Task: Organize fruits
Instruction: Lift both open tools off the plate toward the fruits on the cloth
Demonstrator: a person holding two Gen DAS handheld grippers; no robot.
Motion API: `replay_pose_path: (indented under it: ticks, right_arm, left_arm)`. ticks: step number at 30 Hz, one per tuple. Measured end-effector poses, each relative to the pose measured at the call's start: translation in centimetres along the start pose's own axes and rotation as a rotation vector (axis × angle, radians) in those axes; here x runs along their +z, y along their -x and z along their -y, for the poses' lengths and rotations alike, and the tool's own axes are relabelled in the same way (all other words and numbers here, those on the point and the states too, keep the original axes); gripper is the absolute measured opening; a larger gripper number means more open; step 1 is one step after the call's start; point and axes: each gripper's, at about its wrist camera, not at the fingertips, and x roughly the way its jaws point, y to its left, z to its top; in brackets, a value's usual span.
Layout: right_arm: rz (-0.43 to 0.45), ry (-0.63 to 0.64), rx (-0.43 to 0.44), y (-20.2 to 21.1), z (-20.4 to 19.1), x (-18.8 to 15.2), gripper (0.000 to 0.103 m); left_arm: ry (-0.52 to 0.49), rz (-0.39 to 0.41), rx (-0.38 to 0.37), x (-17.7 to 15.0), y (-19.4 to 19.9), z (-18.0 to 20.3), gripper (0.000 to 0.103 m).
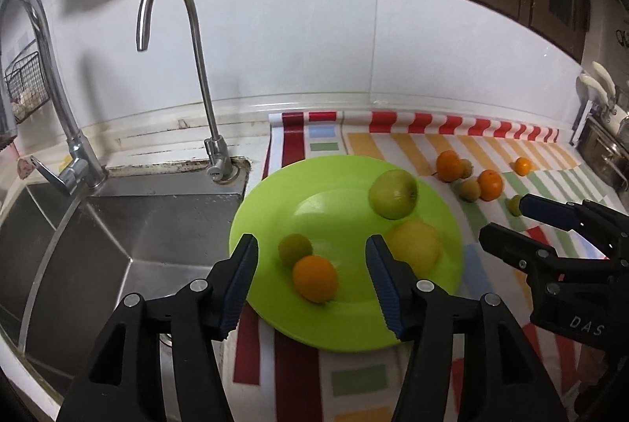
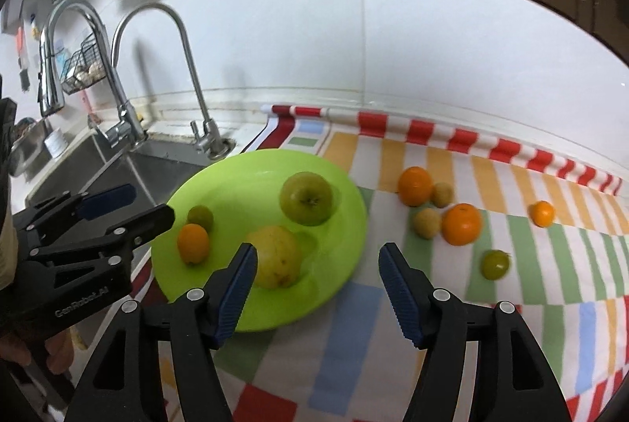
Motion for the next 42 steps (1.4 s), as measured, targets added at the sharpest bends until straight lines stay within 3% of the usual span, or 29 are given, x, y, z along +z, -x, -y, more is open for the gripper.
replay_pose_path:
  ticks: [11,27,42]
  right_arm:
    - [0.076,-0.039,-0.056,5.2,2.4,-1.4,0.070]
    - [0.138,-0.039,-0.086,10.6,9.3,-3.1,0.072]
    - [0.150,0.004,-0.090,11.9,15.9,-3.2,0.072]
  left_arm:
    - [-0.013,0.058,0.001,-0.1,4.1,3.7,0.069]
    - [0.012,0.110,0.026,-0.4,7.1,11.8,0.083]
    - [0.009,0.129,0.008,0.8,6.6,18.8,0.085]
